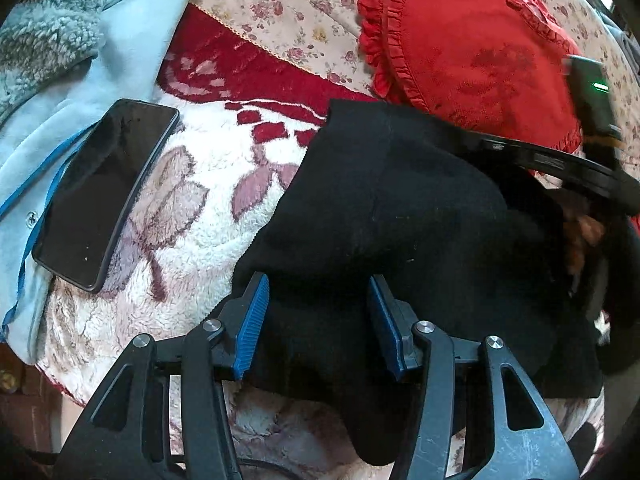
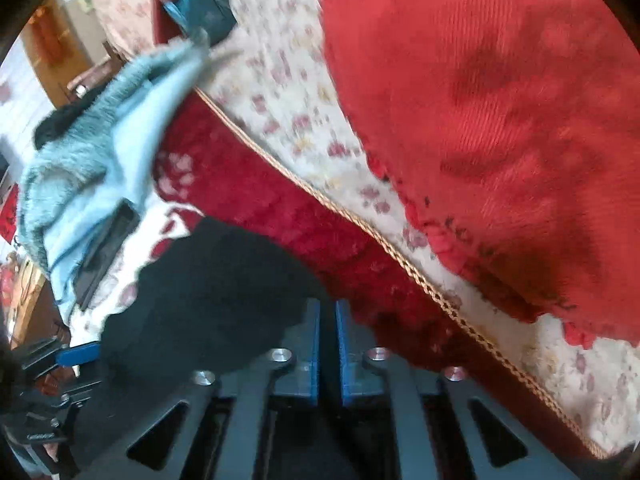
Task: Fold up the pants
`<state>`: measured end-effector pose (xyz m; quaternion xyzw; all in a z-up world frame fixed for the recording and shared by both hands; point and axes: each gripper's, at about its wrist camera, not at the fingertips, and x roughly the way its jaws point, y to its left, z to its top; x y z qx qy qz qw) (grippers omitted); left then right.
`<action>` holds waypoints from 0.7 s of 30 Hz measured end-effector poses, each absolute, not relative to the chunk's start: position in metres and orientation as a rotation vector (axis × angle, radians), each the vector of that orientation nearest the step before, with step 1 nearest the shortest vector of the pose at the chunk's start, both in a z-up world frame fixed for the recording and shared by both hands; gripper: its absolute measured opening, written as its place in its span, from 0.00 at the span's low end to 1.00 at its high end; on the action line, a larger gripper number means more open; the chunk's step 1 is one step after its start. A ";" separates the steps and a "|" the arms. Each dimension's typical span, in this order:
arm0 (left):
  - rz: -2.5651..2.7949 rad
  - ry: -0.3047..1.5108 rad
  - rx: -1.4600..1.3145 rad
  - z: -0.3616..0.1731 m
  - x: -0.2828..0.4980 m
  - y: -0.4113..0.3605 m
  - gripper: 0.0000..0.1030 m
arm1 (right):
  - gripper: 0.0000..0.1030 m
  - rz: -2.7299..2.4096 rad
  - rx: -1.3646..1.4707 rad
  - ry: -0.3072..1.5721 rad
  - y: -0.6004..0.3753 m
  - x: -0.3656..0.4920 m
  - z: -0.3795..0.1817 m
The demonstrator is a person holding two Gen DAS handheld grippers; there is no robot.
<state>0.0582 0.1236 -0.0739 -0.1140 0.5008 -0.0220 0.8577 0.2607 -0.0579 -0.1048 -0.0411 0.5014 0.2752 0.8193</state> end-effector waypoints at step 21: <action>0.018 0.913 -0.258 -0.011 -0.001 0.138 0.49 | 0.08 0.743 0.125 1.123 -0.001 0.057 -0.102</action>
